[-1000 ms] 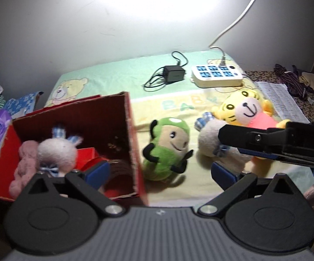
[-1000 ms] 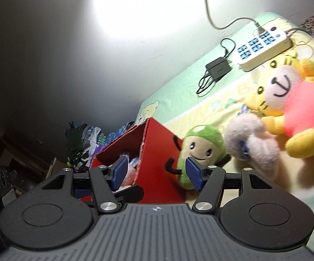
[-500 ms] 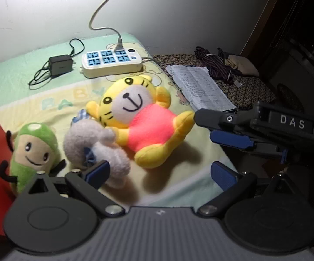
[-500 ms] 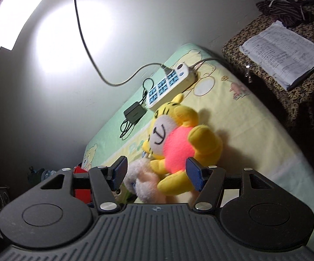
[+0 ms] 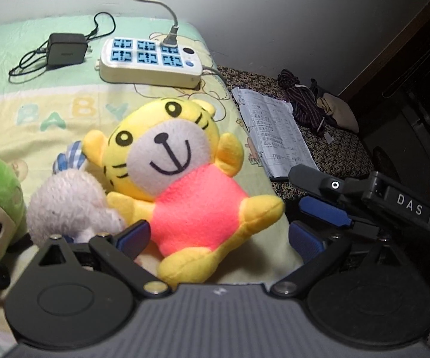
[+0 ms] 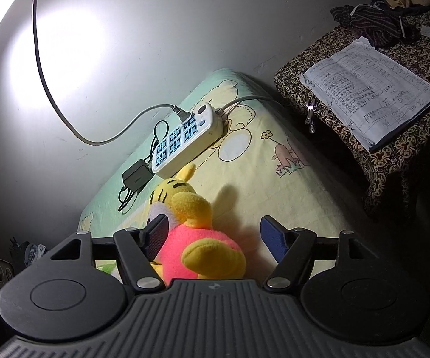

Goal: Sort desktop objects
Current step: 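Grasp the yellow tiger plush in the pink shirt with the right gripper, then lift the tiger plush with the right gripper toward the red box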

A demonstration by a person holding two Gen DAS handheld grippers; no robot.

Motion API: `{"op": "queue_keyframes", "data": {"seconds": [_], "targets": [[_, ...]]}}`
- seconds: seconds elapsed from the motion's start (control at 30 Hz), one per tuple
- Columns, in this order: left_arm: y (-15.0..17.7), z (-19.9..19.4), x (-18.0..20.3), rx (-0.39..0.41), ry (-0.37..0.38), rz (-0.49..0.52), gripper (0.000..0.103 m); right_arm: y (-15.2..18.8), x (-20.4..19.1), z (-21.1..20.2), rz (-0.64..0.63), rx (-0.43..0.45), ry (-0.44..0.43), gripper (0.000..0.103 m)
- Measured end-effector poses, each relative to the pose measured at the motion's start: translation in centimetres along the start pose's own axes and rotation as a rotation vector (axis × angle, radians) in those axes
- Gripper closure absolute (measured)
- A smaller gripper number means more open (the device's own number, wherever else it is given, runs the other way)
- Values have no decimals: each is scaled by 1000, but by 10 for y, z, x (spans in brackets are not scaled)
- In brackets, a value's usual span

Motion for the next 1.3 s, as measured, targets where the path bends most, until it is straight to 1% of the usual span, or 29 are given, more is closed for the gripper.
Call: {"op": "queue_keyframes", "data": {"seconds": [0.1,0.23,0.37,0.5,0.57,0.63,0.7,0.8,0.97,1.17,1.3], "targets": [[-3,11,-8,-25,20,-24,4,-5,1,21,-13,-40,0,30],[-4,26,-14,-57,38,-41,4,-9,4,45,6,-113,-37,30],[-5,33,-17,-60,46,-24,4,-7,2,67,-11,-189,-57,30],[-5,38,-13,-67,38,16,4,0,1,82,-16,-264,-77,30],[-6,41,-12,-70,30,33,3,6,1,85,-13,-282,-84,30],[-5,41,-10,-71,26,44,3,8,1,82,-13,-275,-88,36],[-5,40,-9,-74,27,53,4,8,4,77,15,-274,-101,46],[-3,36,-8,-77,44,57,6,8,10,68,55,-278,-114,53],[3,32,6,-91,68,95,9,17,13,54,50,-281,-104,57],[18,18,35,-96,104,169,9,27,14,19,27,-259,-82,58],[33,8,48,-113,134,200,9,39,19,-5,44,-253,-65,58]]}}
Point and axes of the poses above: each gripper's, at about its wrist camera, not at the fingertips, and z roughly the way its jaws point, x to its right, y to its underside, the point moved 1 cm from there along z, roughly the way its jaws point, and after that the axes turned 11 degrees about z, right-handed, at the moved point
